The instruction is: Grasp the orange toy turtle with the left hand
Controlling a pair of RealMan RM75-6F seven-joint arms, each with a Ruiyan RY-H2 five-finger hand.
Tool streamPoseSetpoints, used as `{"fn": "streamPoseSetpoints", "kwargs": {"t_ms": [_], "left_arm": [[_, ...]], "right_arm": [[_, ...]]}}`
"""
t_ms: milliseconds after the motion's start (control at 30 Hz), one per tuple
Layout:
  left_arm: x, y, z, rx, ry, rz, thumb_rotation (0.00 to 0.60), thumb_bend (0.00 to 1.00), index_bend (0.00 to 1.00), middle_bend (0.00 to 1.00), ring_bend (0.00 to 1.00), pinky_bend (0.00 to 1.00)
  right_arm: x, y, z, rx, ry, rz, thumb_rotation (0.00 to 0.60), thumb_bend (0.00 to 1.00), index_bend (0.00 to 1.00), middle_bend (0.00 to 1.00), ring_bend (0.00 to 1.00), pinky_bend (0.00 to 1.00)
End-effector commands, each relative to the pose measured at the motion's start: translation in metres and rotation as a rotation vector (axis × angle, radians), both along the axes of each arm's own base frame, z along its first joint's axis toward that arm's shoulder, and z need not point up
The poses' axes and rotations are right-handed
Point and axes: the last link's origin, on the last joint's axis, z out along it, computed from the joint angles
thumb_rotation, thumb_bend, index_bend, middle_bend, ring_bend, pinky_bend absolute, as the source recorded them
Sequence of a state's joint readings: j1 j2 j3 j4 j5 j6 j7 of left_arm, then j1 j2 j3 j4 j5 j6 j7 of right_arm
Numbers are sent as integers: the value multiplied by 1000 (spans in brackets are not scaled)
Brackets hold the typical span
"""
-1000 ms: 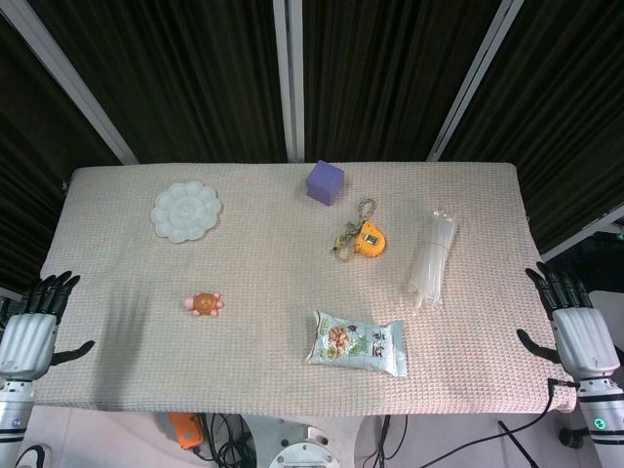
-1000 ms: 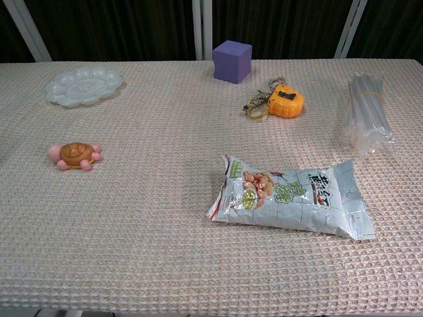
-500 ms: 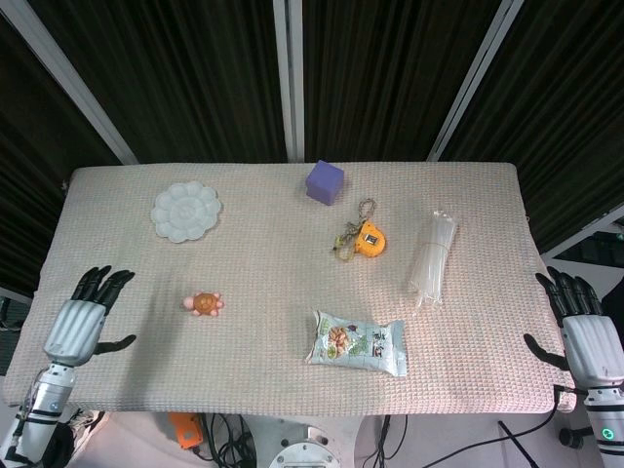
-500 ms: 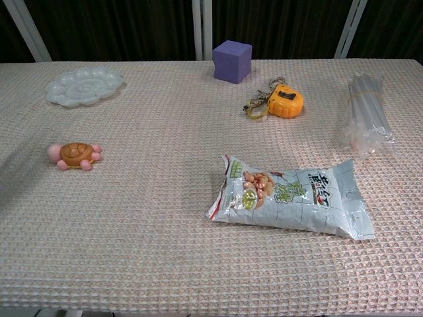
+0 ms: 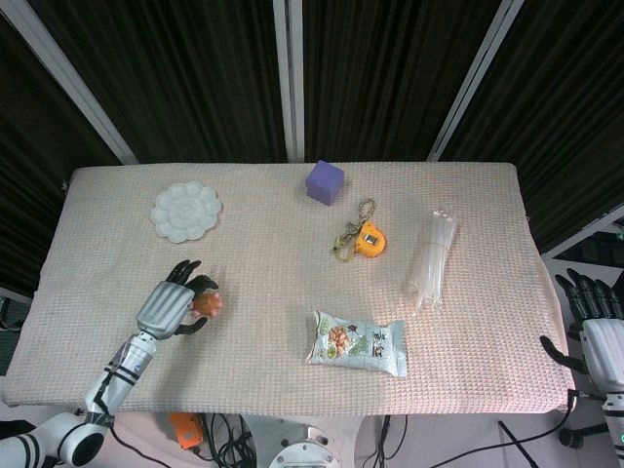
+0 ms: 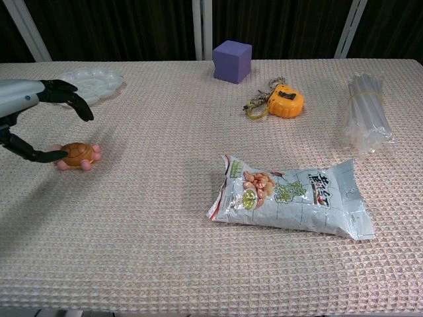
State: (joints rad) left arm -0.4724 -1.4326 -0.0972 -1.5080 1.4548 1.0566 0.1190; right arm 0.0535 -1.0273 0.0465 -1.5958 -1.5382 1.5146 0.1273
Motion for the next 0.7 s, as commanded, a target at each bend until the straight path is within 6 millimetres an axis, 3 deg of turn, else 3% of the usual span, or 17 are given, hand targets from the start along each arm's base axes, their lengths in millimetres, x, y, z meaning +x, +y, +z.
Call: {"fn": "streamPoseSetpoints", "kwargs": {"t_ms": [33, 300, 700], "left_arm": [[0, 7, -13, -16, 16, 17, 600, 268, 287, 272, 0, 22], [-12, 11, -21, 3, 61, 34, 600, 266, 318, 315, 0, 22], [-20, 16, -28, -1, 100, 36, 600, 296, 460, 494, 78, 37]], "right_arm": [[-4, 1, 2, -1, 0, -9, 600, 171, 0, 0, 0, 0], [-10, 2, 6, -10, -9, -19, 600, 171, 0, 0, 0, 0], [-9, 1, 1, 6, -2, -13, 600, 171, 0, 0, 0, 0]]}}
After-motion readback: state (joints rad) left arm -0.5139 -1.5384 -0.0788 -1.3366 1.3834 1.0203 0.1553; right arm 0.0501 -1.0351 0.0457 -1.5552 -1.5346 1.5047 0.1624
